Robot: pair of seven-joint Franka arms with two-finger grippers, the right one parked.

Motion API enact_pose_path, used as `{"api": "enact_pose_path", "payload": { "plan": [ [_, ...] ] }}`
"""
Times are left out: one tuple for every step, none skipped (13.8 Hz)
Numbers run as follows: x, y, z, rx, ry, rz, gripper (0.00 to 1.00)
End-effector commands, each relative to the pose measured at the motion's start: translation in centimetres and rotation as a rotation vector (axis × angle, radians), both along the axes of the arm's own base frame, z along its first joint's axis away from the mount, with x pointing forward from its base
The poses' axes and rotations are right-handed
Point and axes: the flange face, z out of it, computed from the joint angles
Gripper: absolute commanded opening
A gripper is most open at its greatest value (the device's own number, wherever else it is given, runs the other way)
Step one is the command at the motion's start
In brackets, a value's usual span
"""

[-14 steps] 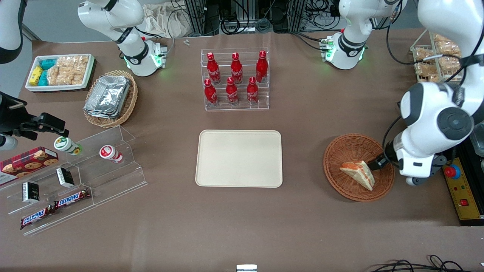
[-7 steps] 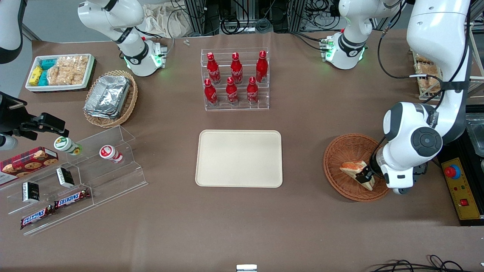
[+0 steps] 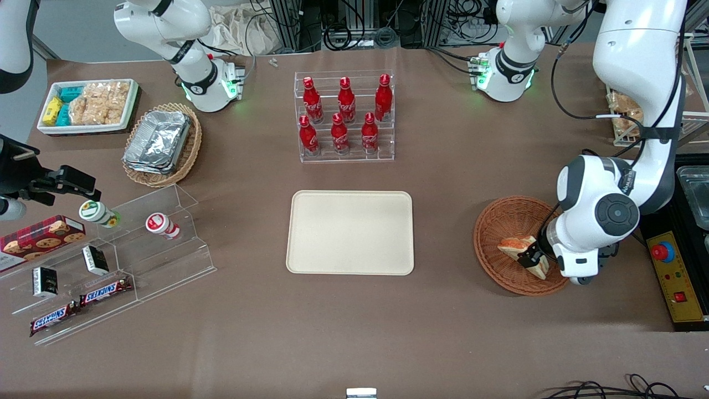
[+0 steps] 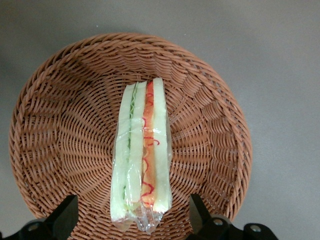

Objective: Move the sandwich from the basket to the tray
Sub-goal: 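Lower the left gripper and close it on the wrapped sandwich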

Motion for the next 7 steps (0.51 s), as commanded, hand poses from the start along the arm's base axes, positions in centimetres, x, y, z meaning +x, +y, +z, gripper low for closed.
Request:
{"api": "enact_pose_path", "payload": {
  "plan": [
    [-0.1, 0.0, -0.9, 0.016, -0.009, 0.014, 1.00],
    [0.0, -0.1, -1.2, 0.015, -0.009, 0.014, 1.00],
    [0.0, 0.0, -1.6, 0.014, -0.012, 0.014, 1.00],
    [0.1, 0.0, -2.1, 0.012, -0.013, 0.013, 1.00],
    [0.2, 0.0, -2.7, 0.008, -0.016, 0.015, 1.00],
    [0.3, 0.0, -2.8, 0.006, -0.026, 0.013, 1.00],
    [0.4, 0.0, -3.0, 0.005, -0.028, 0.012, 0.98]
  ]
}}
